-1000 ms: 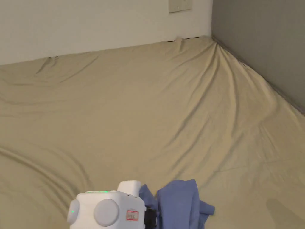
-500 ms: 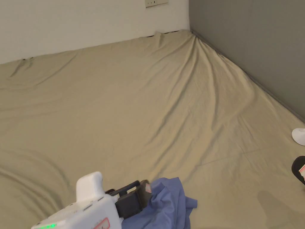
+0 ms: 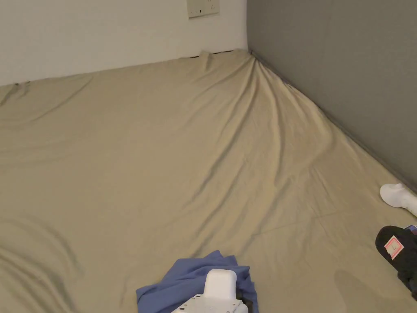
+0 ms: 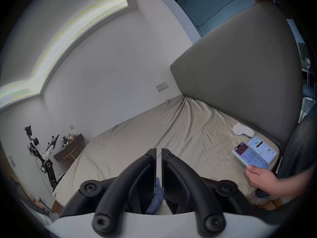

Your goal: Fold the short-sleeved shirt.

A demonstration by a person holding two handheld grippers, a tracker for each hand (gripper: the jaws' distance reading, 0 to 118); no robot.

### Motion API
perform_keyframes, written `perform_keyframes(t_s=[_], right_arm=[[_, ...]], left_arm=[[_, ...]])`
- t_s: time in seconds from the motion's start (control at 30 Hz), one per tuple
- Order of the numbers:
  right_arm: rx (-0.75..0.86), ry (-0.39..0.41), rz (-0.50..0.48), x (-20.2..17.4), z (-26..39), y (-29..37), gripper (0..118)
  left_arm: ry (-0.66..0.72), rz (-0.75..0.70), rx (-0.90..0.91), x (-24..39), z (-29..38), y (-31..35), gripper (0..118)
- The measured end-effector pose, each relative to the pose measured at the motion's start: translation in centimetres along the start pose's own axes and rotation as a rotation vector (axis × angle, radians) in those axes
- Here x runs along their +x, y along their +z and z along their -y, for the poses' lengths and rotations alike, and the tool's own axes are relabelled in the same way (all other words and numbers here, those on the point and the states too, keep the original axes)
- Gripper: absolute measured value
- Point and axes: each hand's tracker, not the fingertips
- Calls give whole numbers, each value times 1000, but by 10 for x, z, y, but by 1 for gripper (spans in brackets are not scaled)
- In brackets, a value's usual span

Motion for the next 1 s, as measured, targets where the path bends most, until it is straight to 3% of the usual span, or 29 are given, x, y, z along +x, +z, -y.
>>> perform_keyframes(t_s=[0.17, 0.33, 0.47, 0.53, 0.63, 0.77, 0.83, 0.87, 0.9, 0.93, 1.0], right_arm=[[-59, 66, -9, -12, 7, -12, 8], [-180, 236, -74, -51, 16, -49, 8], [-344, 350, -146, -77, 40, -102, 8], [-504, 376, -168, -86, 65, -140, 8], [-742, 313, -199, -84, 104, -190, 8], [-997, 462, -51, -85, 155, -244, 8], [-984, 530, -68, -85, 165, -257, 8], [-970, 513, -107, -84, 156, -258, 8], [-1005, 503, -102, -84, 150, -262, 8], [-1033, 477, -105, -81, 149, -265, 8], [-1031, 450, -137, -71, 148, -266, 7]], left_arm=[[41, 56, 78, -21, -14, 42, 7], [267, 138, 281, -81, -15, 132, 7], [405, 79, 372, -141, 4, 183, 7], [486, 47, 383, -167, 21, 200, 7], [618, 31, 364, -190, 45, 210, 7], [743, 123, 296, -214, 76, 202, 8], [776, 224, 231, -228, 89, 185, 8], [790, 283, 202, -234, 93, 175, 8], [814, 348, 169, -240, 94, 164, 12], [848, 396, 125, -247, 94, 150, 36], [890, 449, 38, -247, 89, 122, 108]])
